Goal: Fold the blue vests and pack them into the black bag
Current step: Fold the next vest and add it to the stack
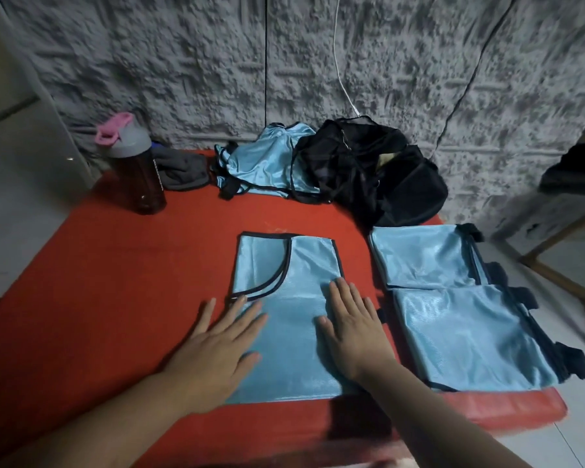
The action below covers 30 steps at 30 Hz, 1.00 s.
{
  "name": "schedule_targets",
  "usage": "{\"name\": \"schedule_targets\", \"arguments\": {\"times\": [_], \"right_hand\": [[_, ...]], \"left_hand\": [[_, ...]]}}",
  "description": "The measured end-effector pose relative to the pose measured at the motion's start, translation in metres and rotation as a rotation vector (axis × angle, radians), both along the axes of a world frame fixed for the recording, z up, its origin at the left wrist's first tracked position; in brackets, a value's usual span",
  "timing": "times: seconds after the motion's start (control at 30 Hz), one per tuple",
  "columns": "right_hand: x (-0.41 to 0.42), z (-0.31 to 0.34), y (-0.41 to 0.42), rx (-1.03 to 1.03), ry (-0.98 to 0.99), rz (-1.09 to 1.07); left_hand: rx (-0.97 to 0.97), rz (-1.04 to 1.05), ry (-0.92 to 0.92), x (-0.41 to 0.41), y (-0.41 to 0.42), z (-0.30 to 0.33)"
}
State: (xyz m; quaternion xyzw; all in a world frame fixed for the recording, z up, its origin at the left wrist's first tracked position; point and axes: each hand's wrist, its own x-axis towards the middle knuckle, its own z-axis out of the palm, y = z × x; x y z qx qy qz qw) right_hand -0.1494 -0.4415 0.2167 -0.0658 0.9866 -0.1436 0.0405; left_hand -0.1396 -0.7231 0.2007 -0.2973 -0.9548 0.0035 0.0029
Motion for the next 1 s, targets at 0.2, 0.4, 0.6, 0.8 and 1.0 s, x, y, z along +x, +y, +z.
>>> {"name": "schedule_targets", "arguments": {"times": [0.2, 0.4, 0.6, 0.8, 1.0], "right_hand": [[0.012, 0.041, 0.007, -0.11, 0.092, 0.044], [0.063, 0.055, -0.02, 0.072, -0.07, 0.254], [0.112, 0.034, 0.0, 0.247, -0.301, 0.255], [0.105, 0.033, -0.001, 0.11, -0.224, 0.18], [0.084, 0.03, -0.002, 0.11, -0.287, 0.16]], "left_hand": [[-0.076, 0.077, 0.091, 0.012, -0.029, 0.009], [-0.015, -0.077, 0.068, 0.056, -0.013, 0.017], [-0.073, -0.055, -0.11, 0.086, -0.024, 0.01], [0.154, 0.036, -0.03, 0.081, -0.019, 0.016], [0.22, 0.148, 0.007, 0.072, -0.003, 0.011]]}}
